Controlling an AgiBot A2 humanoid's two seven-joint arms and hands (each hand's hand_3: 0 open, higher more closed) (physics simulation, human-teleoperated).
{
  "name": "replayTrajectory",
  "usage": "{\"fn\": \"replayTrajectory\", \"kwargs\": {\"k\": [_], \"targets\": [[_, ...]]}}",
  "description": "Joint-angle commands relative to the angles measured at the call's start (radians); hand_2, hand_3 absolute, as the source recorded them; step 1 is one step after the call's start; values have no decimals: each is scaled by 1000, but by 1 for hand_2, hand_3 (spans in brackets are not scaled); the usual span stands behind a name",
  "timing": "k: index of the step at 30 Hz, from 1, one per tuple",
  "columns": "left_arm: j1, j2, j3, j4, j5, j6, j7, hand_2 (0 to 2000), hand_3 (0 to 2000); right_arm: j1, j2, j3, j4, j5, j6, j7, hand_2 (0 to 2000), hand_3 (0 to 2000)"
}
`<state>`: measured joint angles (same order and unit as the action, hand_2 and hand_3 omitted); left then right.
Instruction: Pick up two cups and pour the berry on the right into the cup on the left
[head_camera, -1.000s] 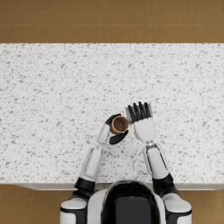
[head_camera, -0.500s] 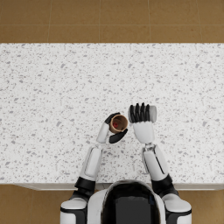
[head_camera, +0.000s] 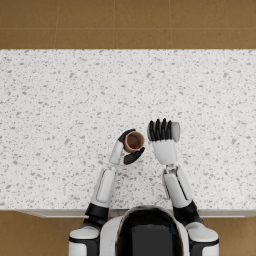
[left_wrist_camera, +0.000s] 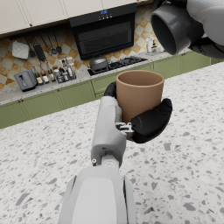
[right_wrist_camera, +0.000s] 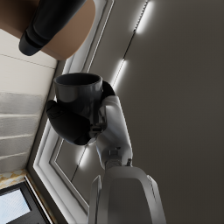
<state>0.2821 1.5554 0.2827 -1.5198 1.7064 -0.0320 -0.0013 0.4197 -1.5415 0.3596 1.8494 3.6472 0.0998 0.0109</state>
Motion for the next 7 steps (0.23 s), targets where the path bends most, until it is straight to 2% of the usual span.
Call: {"fn": "replayTrajectory", "kwargs": {"k": [1,7], "targets": [[0,0,0,0,0,0,0,2000,1280,0,0,0,0,0,0,0,2000,1280],[0,0,0,0,0,1,0,2000,1280,0,0,0,0,0,0,0,2000,1280]]}}
